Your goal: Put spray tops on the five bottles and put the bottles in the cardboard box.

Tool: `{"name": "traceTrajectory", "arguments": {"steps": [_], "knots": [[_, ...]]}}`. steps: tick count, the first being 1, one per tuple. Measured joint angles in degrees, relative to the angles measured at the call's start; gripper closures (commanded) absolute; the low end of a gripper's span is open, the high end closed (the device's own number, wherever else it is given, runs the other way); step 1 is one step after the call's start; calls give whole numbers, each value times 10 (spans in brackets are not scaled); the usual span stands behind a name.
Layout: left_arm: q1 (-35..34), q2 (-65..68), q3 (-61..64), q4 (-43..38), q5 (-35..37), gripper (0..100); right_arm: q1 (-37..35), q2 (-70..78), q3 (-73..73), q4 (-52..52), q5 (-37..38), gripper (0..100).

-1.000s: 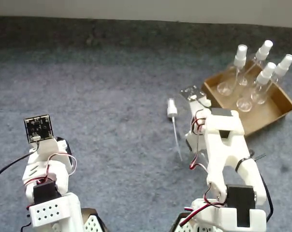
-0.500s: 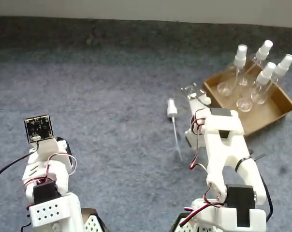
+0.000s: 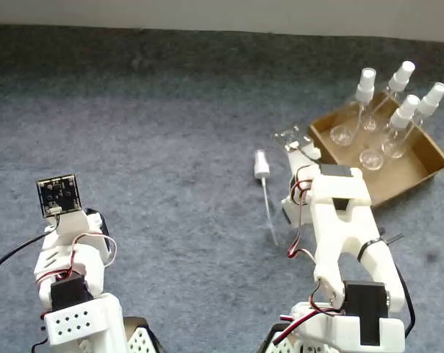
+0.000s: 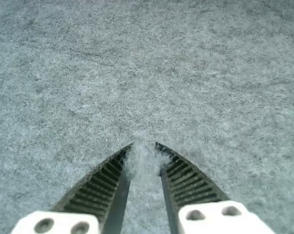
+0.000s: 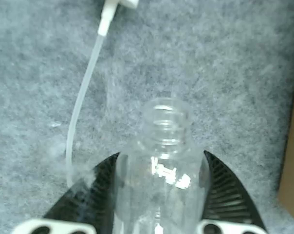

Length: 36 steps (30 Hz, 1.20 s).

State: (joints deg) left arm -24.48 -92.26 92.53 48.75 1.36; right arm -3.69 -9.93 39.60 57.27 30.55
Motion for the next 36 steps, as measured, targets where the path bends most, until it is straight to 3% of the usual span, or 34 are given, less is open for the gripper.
{"name": "traceTrajectory", "arguments": {"steps": [12, 17, 28, 36], "knots": [[0, 0, 0, 0, 0, 962, 0, 0, 53, -85, 0, 827], [0, 0, 0, 0, 0, 962, 0, 0, 53, -87, 0, 694], [0, 0, 0, 0, 0, 962, -1, 0, 48, 13, 0, 664], [0, 0, 0, 0, 0, 962, -1, -1, -33, 21, 0, 664]]}}
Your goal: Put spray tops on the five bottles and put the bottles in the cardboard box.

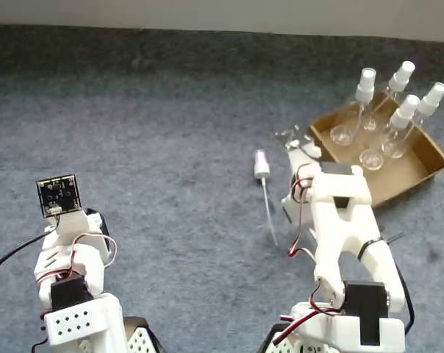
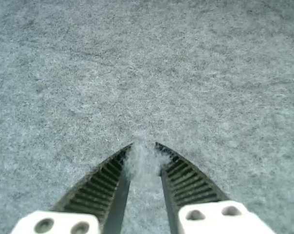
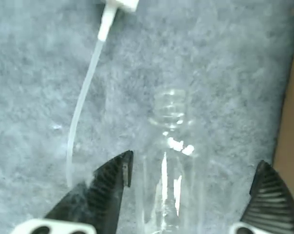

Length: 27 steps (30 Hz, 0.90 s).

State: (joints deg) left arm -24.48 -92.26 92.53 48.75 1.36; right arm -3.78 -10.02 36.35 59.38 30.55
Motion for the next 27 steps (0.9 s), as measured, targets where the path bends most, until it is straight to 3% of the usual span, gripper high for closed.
{"name": "traceTrajectory", "arguments": {"steps": [7, 13, 27], "knots": [[0, 0, 0, 0, 0, 962, -5, 8, -62, 47, 0, 664], [0, 0, 0, 0, 0, 962, -9, 114, -174, 121, 0, 665], [0, 0, 0, 0, 0, 962, -11, 251, -219, 128, 0, 666]]}}
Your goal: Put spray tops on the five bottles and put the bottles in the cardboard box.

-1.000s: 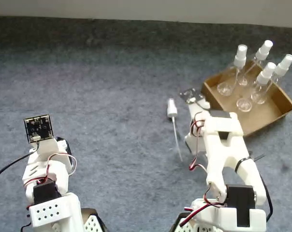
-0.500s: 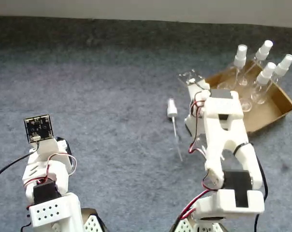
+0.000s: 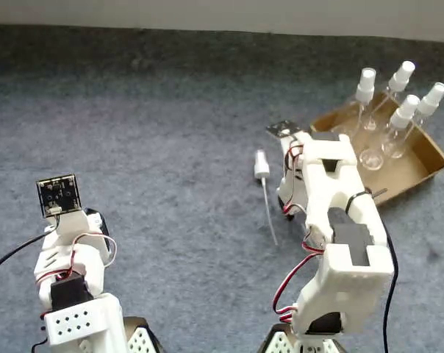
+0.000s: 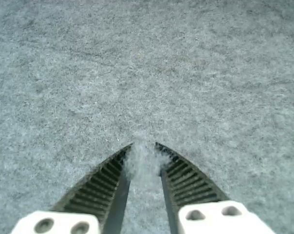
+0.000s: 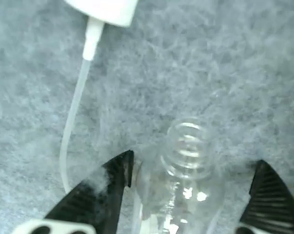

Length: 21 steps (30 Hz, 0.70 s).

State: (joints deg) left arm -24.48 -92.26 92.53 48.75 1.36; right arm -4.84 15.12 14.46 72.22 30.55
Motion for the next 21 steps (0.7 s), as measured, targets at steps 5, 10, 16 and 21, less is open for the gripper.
{"name": "traceTrajectory", "arguments": {"steps": [5, 10, 16, 21], "knots": [[0, 0, 0, 0, 0, 962, 1, 0, 0, 3, 0, 666], [0, 0, 0, 0, 0, 962, 0, 0, 0, 3, -33, 697], [0, 0, 0, 0, 0, 962, 2, 0, 0, 4, -51, 783], [0, 0, 0, 0, 0, 962, 4, 0, -1, 5, -51, 793]]}}
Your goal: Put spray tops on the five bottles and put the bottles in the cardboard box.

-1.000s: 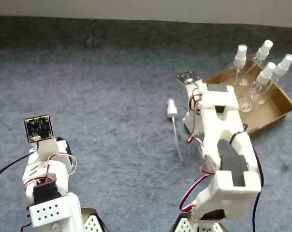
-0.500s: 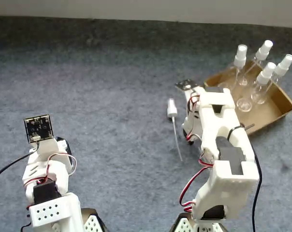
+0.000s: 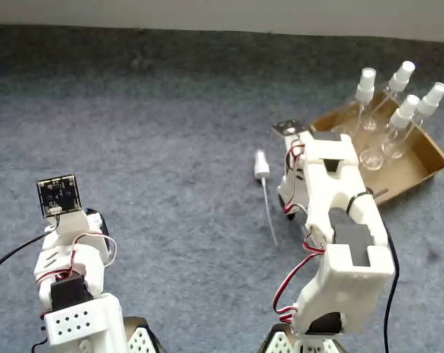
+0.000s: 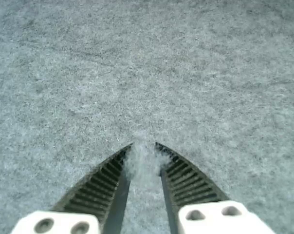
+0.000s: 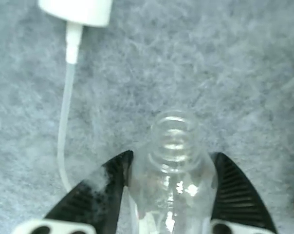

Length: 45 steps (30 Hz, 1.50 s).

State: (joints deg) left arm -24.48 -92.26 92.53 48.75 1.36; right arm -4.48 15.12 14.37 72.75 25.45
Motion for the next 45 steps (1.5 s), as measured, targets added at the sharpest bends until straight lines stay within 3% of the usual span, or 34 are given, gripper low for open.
{"name": "traceTrajectory", "arguments": {"steps": [10, 21, 29, 37, 41, 45], "knots": [[0, 0, 0, 0, 0, 962, -2, -67, -58, 99, -4, 817], [0, 0, 0, 0, 0, 962, -3, -299, -60, 140, -71, 815], [63, 0, 0, 0, 0, 962, -10, -490, 31, 143, -73, 815], [113, 0, -3, 7, -2, 962, -10, -666, 263, -4, -75, 815], [157, 0, -67, 94, -68, 963, -10, -751, 376, -65, -103, 815], [198, 0, -171, 176, -87, 962, -9, -833, 447, -112, -164, 815]]}}
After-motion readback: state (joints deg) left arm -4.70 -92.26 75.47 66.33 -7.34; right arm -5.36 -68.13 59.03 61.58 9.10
